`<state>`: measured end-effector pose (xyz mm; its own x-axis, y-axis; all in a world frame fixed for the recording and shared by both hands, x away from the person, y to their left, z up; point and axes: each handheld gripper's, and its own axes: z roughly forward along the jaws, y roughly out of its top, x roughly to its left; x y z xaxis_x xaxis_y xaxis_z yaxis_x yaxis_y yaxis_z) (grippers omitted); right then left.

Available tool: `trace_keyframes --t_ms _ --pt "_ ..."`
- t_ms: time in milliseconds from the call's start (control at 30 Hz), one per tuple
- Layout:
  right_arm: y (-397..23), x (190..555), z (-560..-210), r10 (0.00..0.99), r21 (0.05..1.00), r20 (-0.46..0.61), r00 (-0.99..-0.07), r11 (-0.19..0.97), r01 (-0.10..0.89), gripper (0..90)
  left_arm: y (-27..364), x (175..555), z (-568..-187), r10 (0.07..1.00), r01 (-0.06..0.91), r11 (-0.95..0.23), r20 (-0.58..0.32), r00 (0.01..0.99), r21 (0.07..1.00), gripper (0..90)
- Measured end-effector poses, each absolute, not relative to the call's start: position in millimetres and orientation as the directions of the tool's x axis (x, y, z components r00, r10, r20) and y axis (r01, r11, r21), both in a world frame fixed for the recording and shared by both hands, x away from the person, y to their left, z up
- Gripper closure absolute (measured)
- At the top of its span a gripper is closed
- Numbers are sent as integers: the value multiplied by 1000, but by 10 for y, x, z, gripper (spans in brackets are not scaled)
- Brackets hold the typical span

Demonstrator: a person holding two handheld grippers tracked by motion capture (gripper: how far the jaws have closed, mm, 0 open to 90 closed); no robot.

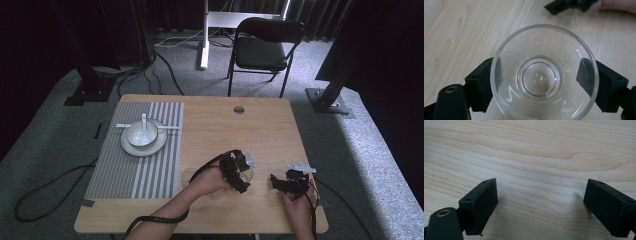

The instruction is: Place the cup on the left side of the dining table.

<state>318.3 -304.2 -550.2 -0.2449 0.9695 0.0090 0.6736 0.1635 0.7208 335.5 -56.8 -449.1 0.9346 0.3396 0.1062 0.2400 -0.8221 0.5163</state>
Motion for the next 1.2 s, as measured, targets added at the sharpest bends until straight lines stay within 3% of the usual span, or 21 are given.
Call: trace_keyframes --t_ms 633,1200 --pt "-3043 3183 -5502 969 721 9 -245 164 673 115 -241 3615 -4240 476 328 -745 119 871 581 186" --pt "-3043 3183 -5502 969 721 8 -246 165 673 115 183 3738 -4199 576 395 -708 156 803 585 186"
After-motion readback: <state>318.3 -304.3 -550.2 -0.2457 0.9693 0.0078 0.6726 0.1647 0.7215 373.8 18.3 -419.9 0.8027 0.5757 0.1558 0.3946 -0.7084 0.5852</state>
